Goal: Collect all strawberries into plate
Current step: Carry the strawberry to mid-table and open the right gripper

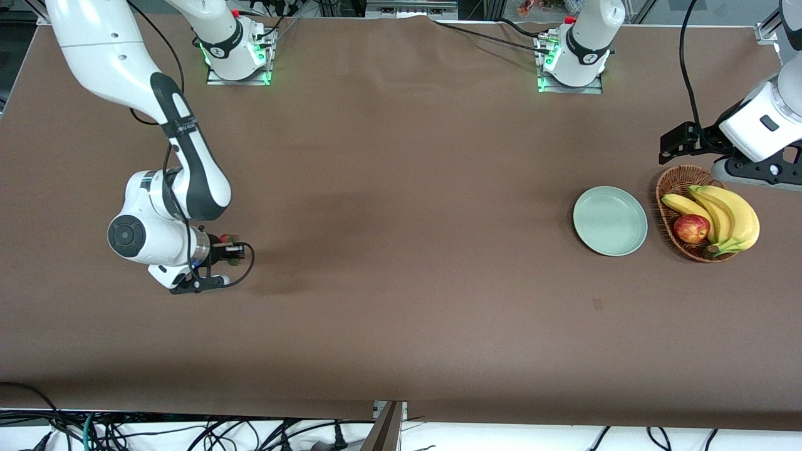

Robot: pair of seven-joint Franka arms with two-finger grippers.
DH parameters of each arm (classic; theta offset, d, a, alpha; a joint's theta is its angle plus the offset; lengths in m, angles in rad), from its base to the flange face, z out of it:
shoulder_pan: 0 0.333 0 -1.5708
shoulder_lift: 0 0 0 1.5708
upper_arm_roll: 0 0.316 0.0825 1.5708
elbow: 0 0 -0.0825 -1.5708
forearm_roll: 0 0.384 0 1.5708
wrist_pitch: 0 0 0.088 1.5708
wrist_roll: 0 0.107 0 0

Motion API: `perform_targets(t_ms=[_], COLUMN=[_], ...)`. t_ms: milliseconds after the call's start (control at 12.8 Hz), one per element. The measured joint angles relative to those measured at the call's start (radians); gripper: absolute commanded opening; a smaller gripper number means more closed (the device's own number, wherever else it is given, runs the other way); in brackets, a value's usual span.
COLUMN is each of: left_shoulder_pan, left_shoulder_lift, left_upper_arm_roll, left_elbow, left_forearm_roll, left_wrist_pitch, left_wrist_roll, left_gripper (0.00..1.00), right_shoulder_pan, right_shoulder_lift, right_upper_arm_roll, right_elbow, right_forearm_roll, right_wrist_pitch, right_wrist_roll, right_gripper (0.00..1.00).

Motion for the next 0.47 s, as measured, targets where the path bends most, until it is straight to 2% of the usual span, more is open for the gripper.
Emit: perform_targets(t_ms=[234,468], left_shoulder_pan=[0.000,0.000], left_shoulder_lift=[0.001,0.002], left_upper_arm_roll=[0.000,0.001], left_elbow=[-0.002,-0.006], left_forearm_roll=[0.000,0.000], left_wrist_pitch=[0.000,0.000], left_wrist_roll=[0.000,0.000], left_gripper=[1.00,1.00], right_shoulder_pan=[0.145,0.325], right_shoulder_lift=[0.010,0.111], right_upper_arm_roll=[0.027,0.030], right_elbow=[0.114,0.249], right_forearm_roll=[0.002,0.002], right_wrist_pitch=[-0.028,0.030], right_wrist_roll=[0.247,0.519], right_gripper=[0.26,0.26])
